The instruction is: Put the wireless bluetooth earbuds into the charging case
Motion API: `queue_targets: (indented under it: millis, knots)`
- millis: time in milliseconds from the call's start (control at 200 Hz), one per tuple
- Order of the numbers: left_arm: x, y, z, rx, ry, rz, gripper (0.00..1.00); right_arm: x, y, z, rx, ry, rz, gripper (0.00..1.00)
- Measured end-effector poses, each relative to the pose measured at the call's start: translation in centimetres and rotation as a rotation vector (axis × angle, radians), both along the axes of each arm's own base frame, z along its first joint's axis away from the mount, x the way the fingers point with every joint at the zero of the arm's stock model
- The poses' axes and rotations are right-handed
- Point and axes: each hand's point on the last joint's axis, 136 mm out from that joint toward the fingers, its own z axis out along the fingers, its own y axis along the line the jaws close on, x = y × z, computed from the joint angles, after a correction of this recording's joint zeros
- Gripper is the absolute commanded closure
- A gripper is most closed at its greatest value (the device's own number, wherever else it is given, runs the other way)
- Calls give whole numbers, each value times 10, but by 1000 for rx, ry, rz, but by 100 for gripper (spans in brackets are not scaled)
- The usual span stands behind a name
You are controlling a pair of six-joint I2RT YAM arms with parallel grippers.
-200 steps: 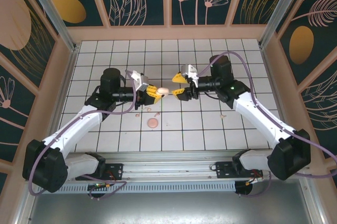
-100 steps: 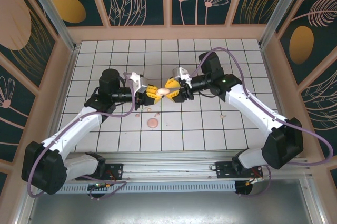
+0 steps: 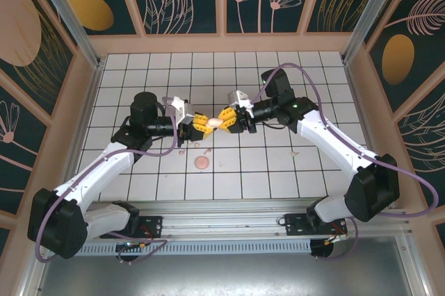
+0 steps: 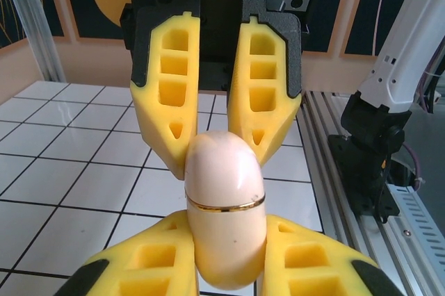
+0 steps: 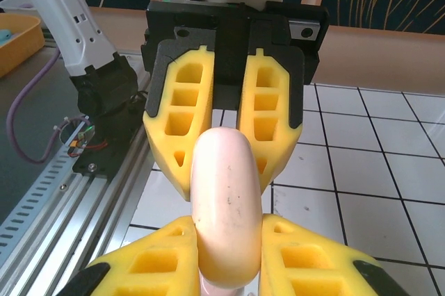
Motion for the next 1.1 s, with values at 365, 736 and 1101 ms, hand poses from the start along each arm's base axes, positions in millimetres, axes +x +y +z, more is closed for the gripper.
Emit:
queue_targets:
  millis: [365,736,1101]
  knots:
    - [8,5,-5,47,-65,70,55,15,-6,-12,-94,-72,-116,86]
    - [5,6,-13,75,-71,59,55,6,-1,-7,-112,-155,-119,86]
    - [3,4,-14,79,-72,52,61,3,2,-6,-110,-155,-109,86]
